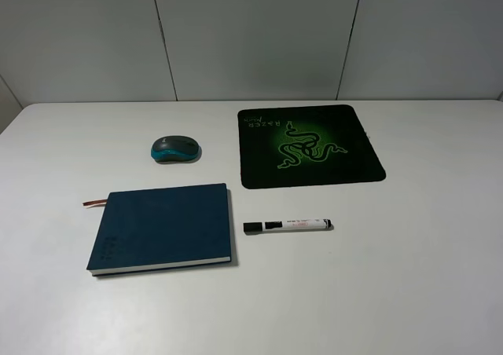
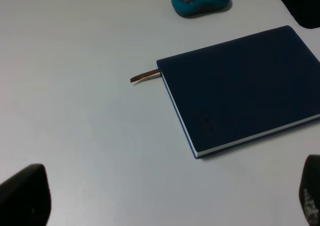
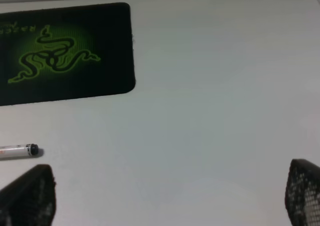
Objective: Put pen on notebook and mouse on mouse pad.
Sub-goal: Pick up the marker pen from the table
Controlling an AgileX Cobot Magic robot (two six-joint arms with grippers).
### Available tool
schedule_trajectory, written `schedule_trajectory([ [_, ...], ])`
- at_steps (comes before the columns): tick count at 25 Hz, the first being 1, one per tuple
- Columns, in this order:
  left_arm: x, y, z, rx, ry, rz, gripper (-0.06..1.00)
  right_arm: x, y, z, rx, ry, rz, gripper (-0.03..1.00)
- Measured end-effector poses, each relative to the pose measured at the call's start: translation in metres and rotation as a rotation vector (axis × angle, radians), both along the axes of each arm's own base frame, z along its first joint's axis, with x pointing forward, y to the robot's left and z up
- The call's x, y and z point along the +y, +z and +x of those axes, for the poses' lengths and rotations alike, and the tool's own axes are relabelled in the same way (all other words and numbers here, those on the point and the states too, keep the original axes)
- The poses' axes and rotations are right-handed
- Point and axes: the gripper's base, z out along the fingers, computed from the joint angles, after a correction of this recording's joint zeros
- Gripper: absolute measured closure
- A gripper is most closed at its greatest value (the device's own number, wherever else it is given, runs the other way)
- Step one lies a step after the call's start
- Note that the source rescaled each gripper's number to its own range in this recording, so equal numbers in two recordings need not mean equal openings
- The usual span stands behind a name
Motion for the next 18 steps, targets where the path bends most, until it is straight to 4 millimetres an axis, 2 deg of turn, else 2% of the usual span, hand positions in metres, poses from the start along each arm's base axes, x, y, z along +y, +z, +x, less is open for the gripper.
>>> schedule_trajectory([
  [18, 0.0016, 0.0003, 0.0001, -0.003, 0.014, 0.011, -0.06, 0.0001, 0.0, 0.0, 0.0, 0.0, 0.001, -0.03],
])
